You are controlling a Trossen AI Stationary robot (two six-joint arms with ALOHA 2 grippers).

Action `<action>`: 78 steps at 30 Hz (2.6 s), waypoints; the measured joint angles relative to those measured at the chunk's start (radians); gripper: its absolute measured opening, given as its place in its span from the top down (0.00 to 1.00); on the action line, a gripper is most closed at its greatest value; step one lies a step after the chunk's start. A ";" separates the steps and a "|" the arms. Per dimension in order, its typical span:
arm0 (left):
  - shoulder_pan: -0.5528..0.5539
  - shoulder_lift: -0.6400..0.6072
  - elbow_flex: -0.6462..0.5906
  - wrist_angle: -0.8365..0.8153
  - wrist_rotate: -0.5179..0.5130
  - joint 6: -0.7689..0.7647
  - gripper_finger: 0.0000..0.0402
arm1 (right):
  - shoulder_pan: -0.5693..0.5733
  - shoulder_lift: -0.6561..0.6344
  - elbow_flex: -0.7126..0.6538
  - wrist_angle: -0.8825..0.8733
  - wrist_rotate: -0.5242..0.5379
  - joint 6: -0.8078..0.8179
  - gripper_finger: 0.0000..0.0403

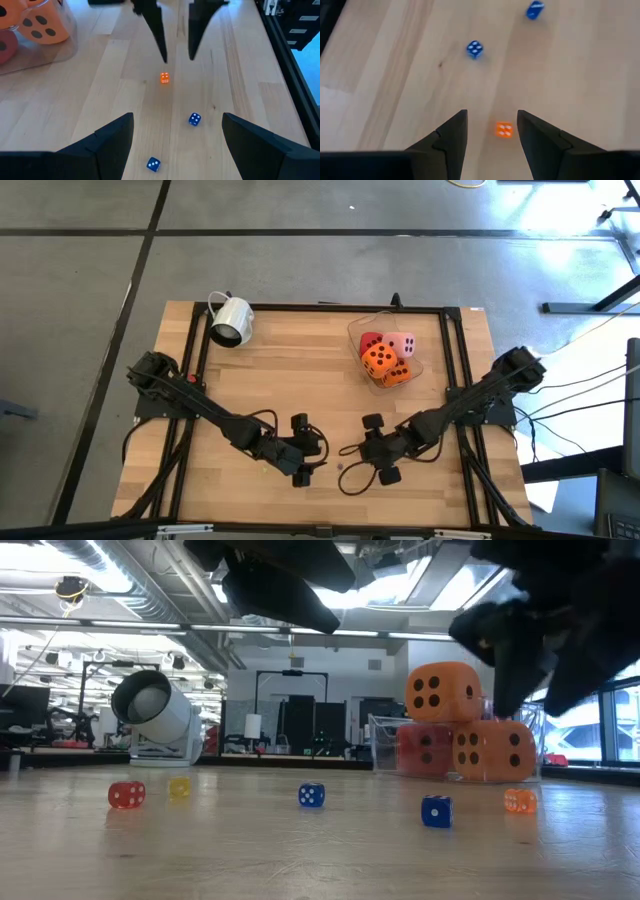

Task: Pick & Place Dice
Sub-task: Put the small orange die in the bin

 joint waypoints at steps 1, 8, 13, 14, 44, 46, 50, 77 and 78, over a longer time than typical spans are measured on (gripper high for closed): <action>0.000 0.000 0.000 -0.002 0.000 0.000 0.27 | -0.003 0.012 0.000 0.012 -0.011 -0.002 0.57; 0.000 0.000 0.000 -0.005 0.000 0.011 0.27 | -0.043 0.034 -0.002 0.025 -0.046 -0.013 0.57; 0.000 0.000 0.000 -0.010 0.001 0.018 0.27 | -0.076 0.034 -0.002 0.025 -0.092 -0.040 0.57; 0.000 0.000 0.000 -0.012 0.001 0.019 0.27 | -0.081 0.034 -0.006 0.027 -0.095 -0.046 0.57; 0.000 0.000 0.000 -0.016 0.002 0.034 0.27 | -0.115 0.029 -0.199 0.263 -0.139 -0.035 0.57; 0.000 0.000 0.000 -0.016 0.002 0.033 0.27 | -0.120 0.029 -0.207 0.278 -0.140 -0.029 0.57; 0.000 0.000 0.000 -0.016 0.002 0.034 0.27 | -0.122 0.029 -0.215 0.288 -0.147 -0.029 0.57; 0.000 0.000 0.000 -0.017 0.004 0.042 0.27 | -0.121 0.038 -0.218 0.292 -0.146 -0.001 0.58; 0.000 0.000 0.000 -0.017 0.004 0.043 0.27 | -0.121 0.043 -0.218 0.295 -0.147 0.002 0.60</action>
